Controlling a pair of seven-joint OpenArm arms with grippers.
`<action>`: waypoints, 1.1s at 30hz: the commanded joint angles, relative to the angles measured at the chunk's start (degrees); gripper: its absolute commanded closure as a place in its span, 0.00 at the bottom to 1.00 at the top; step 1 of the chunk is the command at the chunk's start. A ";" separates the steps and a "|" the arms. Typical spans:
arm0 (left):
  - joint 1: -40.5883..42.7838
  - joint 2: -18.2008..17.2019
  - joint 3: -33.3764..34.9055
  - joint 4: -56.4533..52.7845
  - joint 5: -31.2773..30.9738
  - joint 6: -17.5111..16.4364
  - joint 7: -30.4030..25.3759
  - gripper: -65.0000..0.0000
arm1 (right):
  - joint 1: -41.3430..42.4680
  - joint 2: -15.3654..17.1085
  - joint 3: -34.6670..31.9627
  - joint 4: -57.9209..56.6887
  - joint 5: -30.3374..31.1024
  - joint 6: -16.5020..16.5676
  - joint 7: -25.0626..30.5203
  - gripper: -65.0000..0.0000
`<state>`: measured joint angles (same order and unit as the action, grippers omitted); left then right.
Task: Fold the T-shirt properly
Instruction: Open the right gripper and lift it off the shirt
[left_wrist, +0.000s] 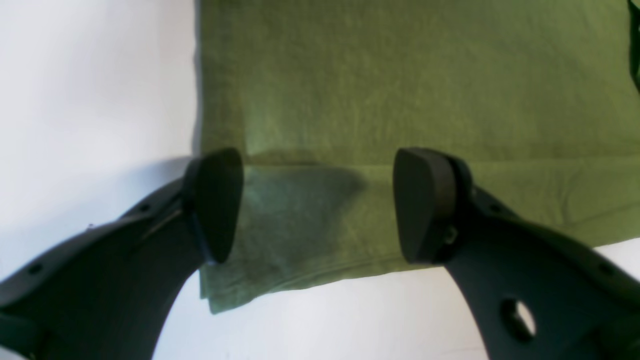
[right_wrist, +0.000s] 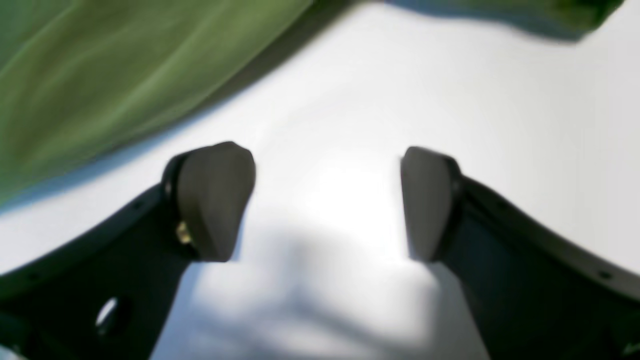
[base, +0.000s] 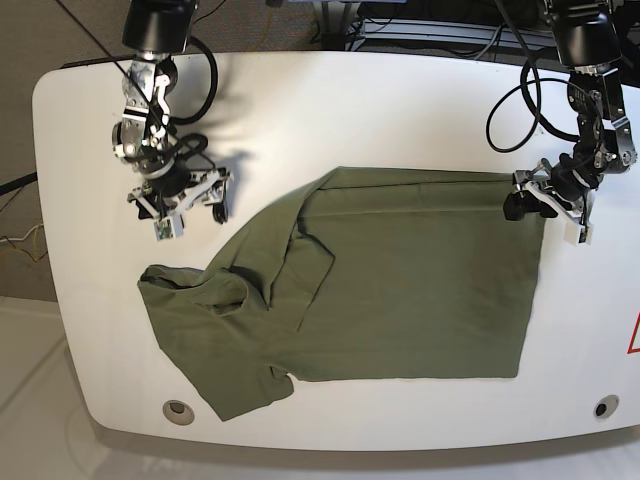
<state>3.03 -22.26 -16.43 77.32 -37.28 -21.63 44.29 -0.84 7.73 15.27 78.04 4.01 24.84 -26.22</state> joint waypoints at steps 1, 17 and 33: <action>-0.63 -0.98 -0.10 1.03 -0.47 -0.04 -1.05 0.31 | 1.38 0.30 0.72 -1.34 -1.77 -0.44 -5.92 0.28; -1.12 -1.06 0.13 0.71 -0.84 0.13 -1.66 0.31 | 15.59 0.45 11.52 -3.72 5.06 1.90 -9.74 0.31; -1.59 -1.37 0.23 0.48 -1.30 -0.03 -2.09 0.31 | 11.42 2.34 5.61 1.28 2.43 6.32 -6.92 0.30</action>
<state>2.13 -22.44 -15.84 76.66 -37.69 -21.43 43.27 10.28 9.32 20.29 79.94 6.17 31.57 -34.57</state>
